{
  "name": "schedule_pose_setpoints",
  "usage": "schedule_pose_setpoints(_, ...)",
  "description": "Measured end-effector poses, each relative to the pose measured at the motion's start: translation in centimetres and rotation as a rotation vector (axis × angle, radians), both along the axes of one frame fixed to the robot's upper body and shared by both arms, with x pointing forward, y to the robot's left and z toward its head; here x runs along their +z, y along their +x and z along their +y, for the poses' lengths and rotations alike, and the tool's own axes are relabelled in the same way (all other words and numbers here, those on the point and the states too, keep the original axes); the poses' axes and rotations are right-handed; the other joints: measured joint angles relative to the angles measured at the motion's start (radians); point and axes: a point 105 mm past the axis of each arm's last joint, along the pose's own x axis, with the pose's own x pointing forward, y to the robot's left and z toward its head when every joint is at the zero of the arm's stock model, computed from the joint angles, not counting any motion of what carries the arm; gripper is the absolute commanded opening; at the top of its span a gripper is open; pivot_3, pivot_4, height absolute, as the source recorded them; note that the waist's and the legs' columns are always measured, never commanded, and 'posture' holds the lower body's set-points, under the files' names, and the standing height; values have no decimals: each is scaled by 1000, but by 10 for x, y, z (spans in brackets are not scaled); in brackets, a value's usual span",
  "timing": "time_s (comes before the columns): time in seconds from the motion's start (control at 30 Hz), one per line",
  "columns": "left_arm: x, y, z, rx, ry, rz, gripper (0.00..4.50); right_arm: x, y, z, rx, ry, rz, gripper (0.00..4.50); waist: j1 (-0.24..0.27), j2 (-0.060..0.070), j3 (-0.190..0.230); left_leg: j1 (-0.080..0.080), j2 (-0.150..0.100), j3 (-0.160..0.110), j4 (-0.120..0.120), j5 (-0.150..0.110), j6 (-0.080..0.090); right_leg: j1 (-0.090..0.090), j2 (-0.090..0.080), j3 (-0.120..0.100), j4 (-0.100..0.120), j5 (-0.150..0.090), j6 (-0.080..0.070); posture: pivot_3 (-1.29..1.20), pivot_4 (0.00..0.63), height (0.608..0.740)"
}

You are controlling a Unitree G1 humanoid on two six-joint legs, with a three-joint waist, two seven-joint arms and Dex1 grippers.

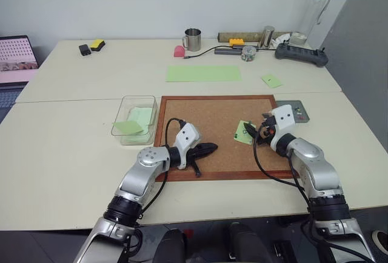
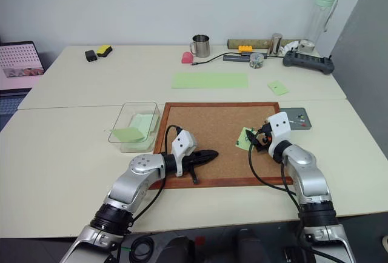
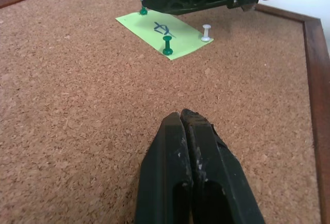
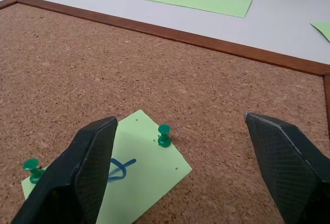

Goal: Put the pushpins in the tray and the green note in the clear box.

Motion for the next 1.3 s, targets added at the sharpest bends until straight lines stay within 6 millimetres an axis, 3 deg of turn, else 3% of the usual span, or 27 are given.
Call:
schedule_pose_setpoints(0.33, -1, 0, -1, 5, -7, -8, 57, -10, 7, 7, 7, 21, 29, 4140, 1, 2, -1, 1, 0, 0, 0, 0, 0, 1, 0, 0, 0, -2, 3, 0, 150, 740)
schedule_pose_setpoints(0.43, -1, 0, -1, 5, -6, -8, 0, -10, 8, 9, 13, 30, 29, 3701, 1, 2, -1, 1, 0, 0, 0, 0, 0, 1, 0, 0, 0, -2, 3, 0, 150, 740)
schedule_pose_setpoints(0.97, -1, 0, -1, 5, -6, -7, 0, -4, 11, 12, 32, 35, 3, 130, 0, 2, -1, 1, 0, 0, 0, 0, 0, 1, 0, 0, 0, -2, 4, 0, 150, 740)
schedule_pose_setpoints(1.3, -1, 0, -1, 4, -1, -9, 0, -3, 11, 11, 32, 34, 2, 34, 0, 2, -1, 1, 0, 0, 0, 0, 0, 1, 0, 0, 0, -2, 4, 0, 150, 740)
